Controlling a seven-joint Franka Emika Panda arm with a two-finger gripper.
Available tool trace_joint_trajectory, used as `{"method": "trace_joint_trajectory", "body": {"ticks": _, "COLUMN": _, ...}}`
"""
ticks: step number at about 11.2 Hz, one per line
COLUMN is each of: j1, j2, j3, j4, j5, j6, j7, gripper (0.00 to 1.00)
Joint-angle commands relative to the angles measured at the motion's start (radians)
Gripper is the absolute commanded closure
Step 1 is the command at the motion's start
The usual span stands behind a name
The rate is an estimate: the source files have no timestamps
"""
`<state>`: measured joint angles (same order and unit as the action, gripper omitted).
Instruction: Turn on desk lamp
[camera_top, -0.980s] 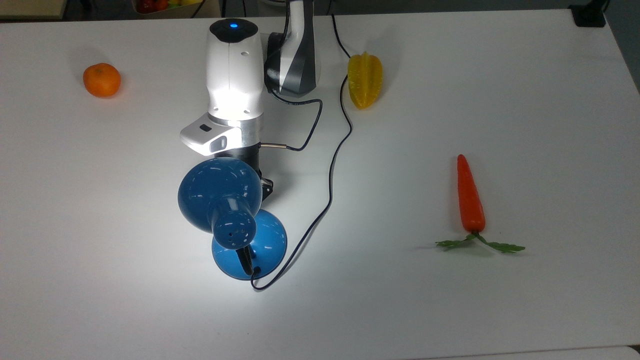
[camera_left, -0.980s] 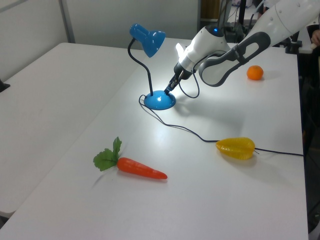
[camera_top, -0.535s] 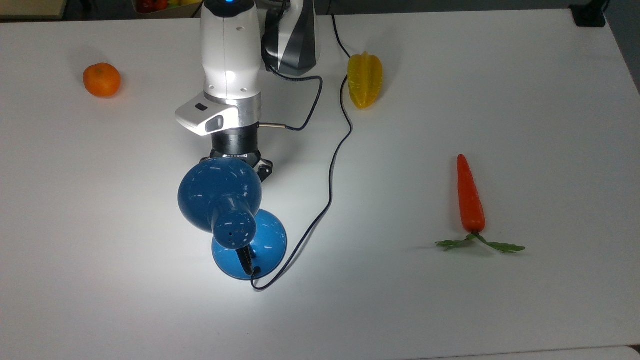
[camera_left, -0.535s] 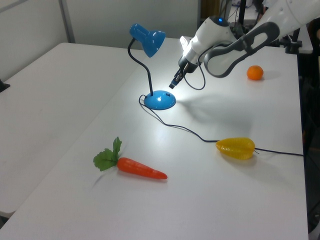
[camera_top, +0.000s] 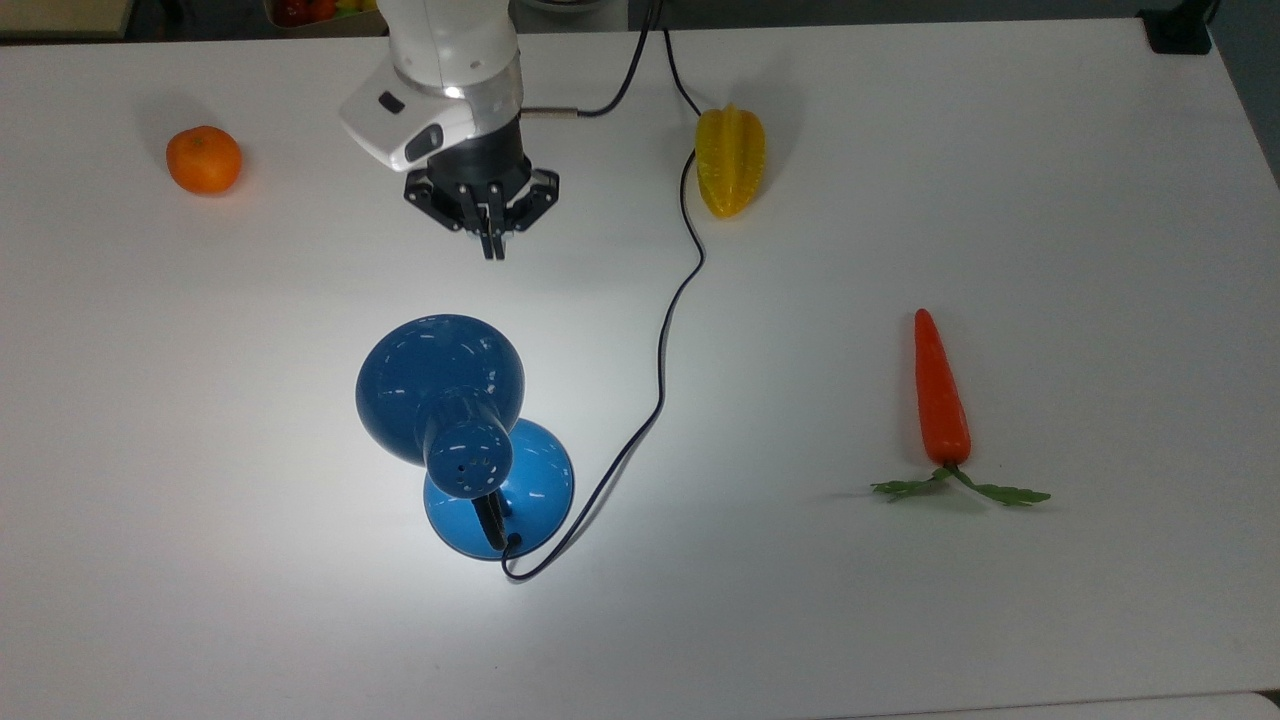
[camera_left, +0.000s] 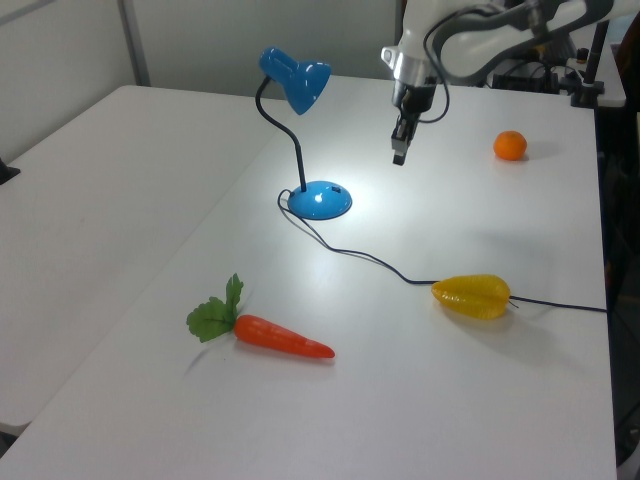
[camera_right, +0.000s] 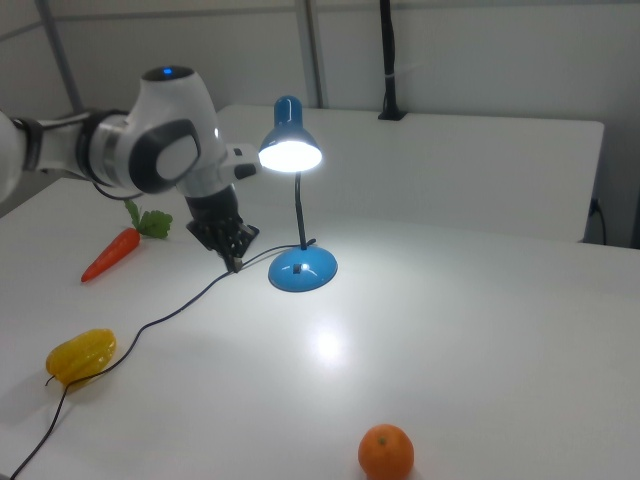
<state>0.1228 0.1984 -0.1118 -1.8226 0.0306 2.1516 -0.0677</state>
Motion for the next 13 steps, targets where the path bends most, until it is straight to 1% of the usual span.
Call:
{"method": "trace_joint_trajectory", "body": {"ticks": 1, "j1": -0.002, "j2": -0.155, "j3": -0.008, "j4": -0.009, "j5": -0.006, "j6": -0.227, "j7": 0.009, "gripper": 0.05}}
{"method": "trace_joint_trajectory", "body": {"ticks": 2, "j1": -0.002, "j2": -0.190, "j3": -0.009, "j4": 0.003, "j5": -0.008, "j6": -0.295, "j7": 0.017, "gripper": 0.00}}
{"method": "trace_joint_trajectory", "body": {"ticks": 5, "j1": -0.003, "j2": -0.237, "j3": -0.008, "j4": 0.115, "j5": -0.001, "j6": -0.458, "j7": 0.028, "gripper": 0.00}}
{"method": "trace_joint_trajectory", "body": {"ticks": 7, "j1": -0.002, "j2": -0.243, "j3": 0.010, "j4": 0.173, "j5": -0.006, "j6": -0.547, "j7": 0.067, "gripper": 0.00}}
{"method": "trace_joint_trajectory", "body": {"ticks": 9, "j1": -0.011, "j2": -0.243, "j3": 0.055, "j4": 0.219, "j5": -0.003, "j6": -0.614, "j7": 0.127, "gripper": 0.00}}
{"method": "trace_joint_trajectory", "body": {"ticks": 10, "j1": -0.014, "j2": -0.243, "j3": 0.070, "j4": 0.232, "j5": 0.003, "j6": -0.618, "j7": 0.162, "gripper": 0.00}}
{"method": "trace_joint_trajectory", "body": {"ticks": 11, "j1": -0.021, "j2": -0.241, "j3": 0.092, "j4": 0.241, "j5": 0.008, "j6": -0.605, "j7": 0.228, "gripper": 0.00}}
{"method": "trace_joint_trajectory", "body": {"ticks": 12, "j1": -0.025, "j2": -0.240, "j3": 0.109, "j4": 0.241, "j5": 0.008, "j6": -0.601, "j7": 0.239, "gripper": 0.00}}
{"method": "trace_joint_trajectory", "body": {"ticks": 13, "j1": -0.025, "j2": -0.234, "j3": 0.110, "j4": 0.241, "j5": 0.009, "j6": -0.587, "j7": 0.232, "gripper": 0.00}}
